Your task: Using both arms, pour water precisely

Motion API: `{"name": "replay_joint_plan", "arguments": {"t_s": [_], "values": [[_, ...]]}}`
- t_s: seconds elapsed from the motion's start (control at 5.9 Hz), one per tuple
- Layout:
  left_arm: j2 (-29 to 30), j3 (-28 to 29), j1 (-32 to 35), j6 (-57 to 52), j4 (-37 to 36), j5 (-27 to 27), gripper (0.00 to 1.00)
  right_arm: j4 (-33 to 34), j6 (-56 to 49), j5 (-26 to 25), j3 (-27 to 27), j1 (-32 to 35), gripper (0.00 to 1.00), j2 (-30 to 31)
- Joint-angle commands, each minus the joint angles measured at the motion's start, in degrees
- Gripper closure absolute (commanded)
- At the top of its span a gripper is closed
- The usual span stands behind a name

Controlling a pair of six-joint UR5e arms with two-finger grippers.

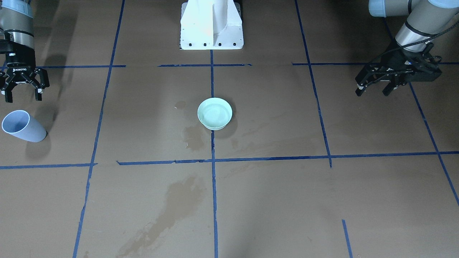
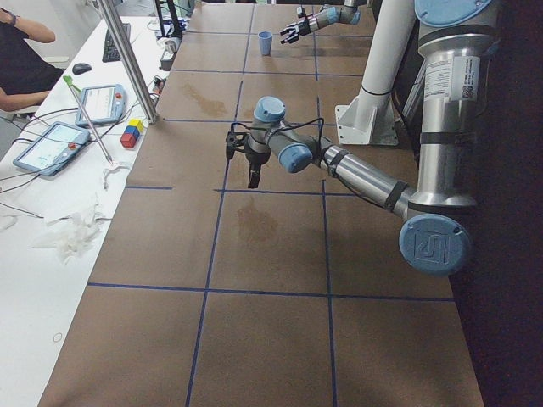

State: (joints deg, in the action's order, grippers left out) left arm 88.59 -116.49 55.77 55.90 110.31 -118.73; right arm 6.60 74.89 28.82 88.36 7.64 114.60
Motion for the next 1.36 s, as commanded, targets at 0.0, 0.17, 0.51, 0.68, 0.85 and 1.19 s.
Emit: {"name": "replay_joint_plan", "arguments": {"t_s": [0.0, 0.17, 0.51, 0.68, 0.85, 1.19], "values": [[0.01, -0.22, 0.04, 0.00, -0.01, -0.01, 0.00, -0.10, -2.53, 0.62, -1.25, 3.15, 0.01, -2.09], [0.01, -0.14, 0.04, 0.00, -0.09, 0.07, 0.00, -0.01, -5.60, 1.24, -1.43, 5.17, 0.01, -4.37], [0.01, -0.22, 0.04, 0.09, -0.09, 0.07, 0.00, -0.10, -8.17, 4.92, -2.40, 8.78, 0.01, -6.32], [0.01, -0.31, 0.13, 0.18, -0.09, 0.07, 0.00, -0.10, -8.53, 6.24, -2.40, 9.58, 0.01, -6.85], [0.01, -0.22, 0.13, 0.35, -0.09, 0.07, 0.00, -0.01, -8.53, 6.95, -2.83, 10.63, 0.01, -7.11], [0.10, -0.40, 0.13, 0.53, -0.09, 0.25, 0.00, -0.10, -11.50, 10.63, -3.98, 13.88, 0.01, -9.56]]}}
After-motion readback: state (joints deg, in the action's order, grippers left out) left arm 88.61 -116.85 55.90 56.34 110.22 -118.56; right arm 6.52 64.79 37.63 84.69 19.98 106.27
